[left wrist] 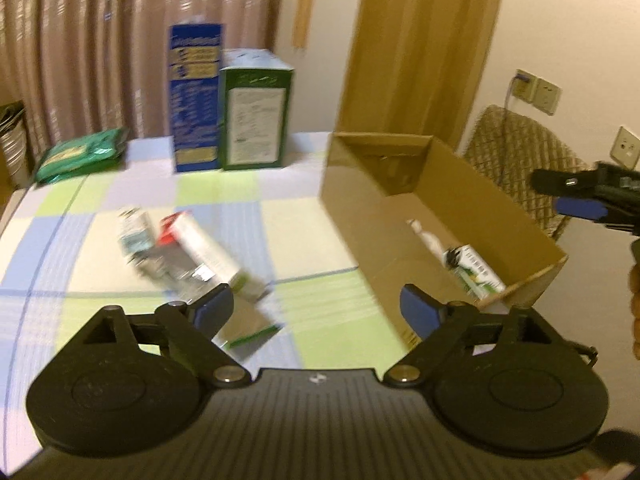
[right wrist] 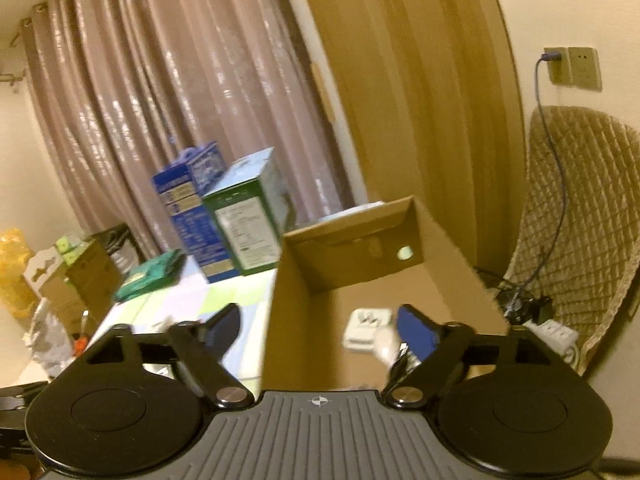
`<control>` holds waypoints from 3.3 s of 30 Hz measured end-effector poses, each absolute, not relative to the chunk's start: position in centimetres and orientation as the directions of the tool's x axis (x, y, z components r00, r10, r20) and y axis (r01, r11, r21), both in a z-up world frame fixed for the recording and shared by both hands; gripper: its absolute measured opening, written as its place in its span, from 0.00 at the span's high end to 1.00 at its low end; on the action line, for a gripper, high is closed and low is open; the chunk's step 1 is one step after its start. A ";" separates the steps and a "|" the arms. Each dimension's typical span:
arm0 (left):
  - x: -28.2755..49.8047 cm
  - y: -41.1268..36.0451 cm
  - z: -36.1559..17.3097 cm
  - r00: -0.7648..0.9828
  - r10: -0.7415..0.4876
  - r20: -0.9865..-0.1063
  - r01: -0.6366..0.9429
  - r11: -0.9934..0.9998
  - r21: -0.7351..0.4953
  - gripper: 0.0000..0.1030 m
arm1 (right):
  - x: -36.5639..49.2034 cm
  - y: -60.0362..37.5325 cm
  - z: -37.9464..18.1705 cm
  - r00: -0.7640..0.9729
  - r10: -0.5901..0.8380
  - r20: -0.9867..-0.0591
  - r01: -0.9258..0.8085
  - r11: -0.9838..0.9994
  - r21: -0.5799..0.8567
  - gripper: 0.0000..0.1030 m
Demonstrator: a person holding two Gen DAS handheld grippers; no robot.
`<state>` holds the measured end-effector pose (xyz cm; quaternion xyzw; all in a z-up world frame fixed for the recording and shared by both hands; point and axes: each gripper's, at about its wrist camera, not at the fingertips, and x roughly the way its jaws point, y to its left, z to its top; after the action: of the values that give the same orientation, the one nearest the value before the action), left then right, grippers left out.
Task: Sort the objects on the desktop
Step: 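Open both grippers to drop the pad and cable into the cardboard box, then move both grippers back over the remaining items on the table, then grasp the white Mecobalamin Tablets box with the right gripper, then grasp the silver foil bag with the left gripper while the right gripper holds the tablet box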
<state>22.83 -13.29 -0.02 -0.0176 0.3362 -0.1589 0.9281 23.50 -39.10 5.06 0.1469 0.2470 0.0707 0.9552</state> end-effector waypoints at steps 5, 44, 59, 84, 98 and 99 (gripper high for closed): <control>20.4 -9.4 -0.3 0.736 -0.243 -0.632 0.216 0.969 -0.121 0.12 | 20.8 -36.1 4.9 0.862 0.262 -0.435 -0.107 0.931 0.349 0.05; 30.2 2.5 -7.6 0.726 -0.112 -0.679 0.099 0.993 -0.057 0.01 | 37.1 -18.7 -5.8 0.606 0.422 -0.674 -0.345 0.903 0.256 0.17; 32.2 1.7 -8.8 0.730 -0.148 -0.667 0.112 0.989 -0.096 0.01 | 44.1 -18.8 -11.7 0.615 0.379 -0.691 -0.259 0.925 0.277 0.27; 32.6 1.4 -9.6 0.692 -0.164 -0.703 0.110 0.986 -0.122 0.01 | 39.6 -16.5 -13.1 0.607 0.203 -0.768 -0.399 0.914 -0.074 0.33; 33.0 0.6 -10.2 0.630 -0.311 -0.712 0.151 0.948 -0.280 0.02 | 30.1 -16.4 -13.1 0.634 0.156 -0.758 -0.342 0.935 -0.094 0.34; 33.2 0.3 -10.4 0.624 -0.309 -0.718 0.156 0.949 -0.273 0.03 | 29.7 -16.3 -13.2 0.635 0.160 -0.756 -0.358 0.928 -0.105 0.34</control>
<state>33.20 0.28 -10.43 -0.0924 0.4140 -0.1297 0.8962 29.73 -16.26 -13.24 -0.1235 0.4019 0.1446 0.8957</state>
